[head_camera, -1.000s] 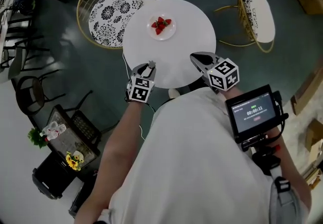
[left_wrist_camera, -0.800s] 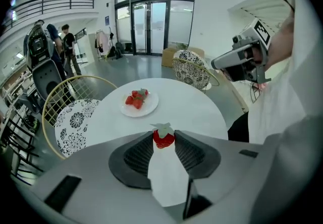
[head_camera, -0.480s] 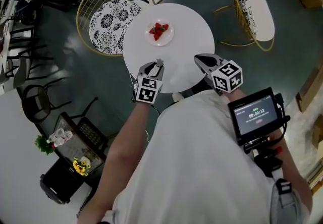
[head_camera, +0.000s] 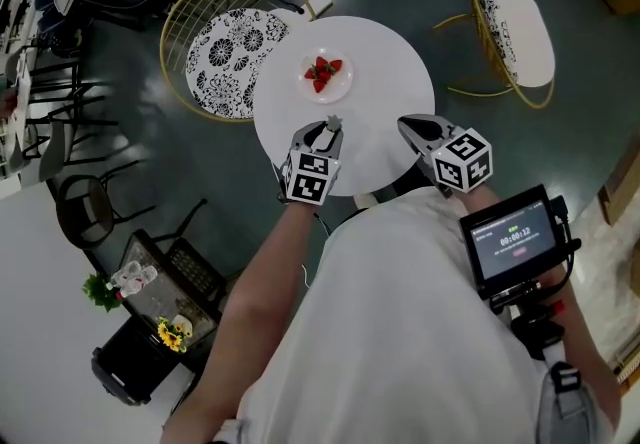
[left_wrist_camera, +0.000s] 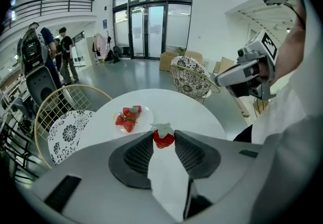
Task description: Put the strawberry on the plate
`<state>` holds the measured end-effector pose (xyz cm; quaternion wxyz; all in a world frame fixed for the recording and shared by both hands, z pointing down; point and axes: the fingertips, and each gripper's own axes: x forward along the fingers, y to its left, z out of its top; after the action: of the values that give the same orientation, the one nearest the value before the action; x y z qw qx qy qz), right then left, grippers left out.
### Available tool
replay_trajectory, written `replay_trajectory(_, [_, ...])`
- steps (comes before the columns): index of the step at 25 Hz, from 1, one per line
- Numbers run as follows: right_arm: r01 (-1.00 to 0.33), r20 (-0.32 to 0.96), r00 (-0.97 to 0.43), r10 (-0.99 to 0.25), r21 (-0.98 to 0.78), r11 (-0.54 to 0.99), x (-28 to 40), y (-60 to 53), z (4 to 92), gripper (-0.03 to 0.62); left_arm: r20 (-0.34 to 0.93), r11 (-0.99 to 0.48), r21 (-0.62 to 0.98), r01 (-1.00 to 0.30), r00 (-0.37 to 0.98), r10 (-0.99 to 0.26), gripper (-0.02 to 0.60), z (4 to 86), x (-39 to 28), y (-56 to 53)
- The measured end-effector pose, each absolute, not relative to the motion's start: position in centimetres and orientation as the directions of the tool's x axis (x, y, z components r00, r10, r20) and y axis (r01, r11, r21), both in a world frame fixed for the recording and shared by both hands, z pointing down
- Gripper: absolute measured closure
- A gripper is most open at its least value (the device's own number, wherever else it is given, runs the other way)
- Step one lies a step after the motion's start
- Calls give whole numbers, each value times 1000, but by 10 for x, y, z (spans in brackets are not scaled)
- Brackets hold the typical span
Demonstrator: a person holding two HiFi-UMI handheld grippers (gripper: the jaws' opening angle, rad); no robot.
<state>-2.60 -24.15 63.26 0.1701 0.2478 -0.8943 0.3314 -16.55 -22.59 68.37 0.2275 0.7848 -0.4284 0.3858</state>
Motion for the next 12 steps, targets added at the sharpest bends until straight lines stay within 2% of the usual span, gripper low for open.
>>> replay_trajectory(12, [-563,482,-814,-325,-515,647,-29,-240,631,589,823,-518,28,-855,314,-474,442,698,-178,-242])
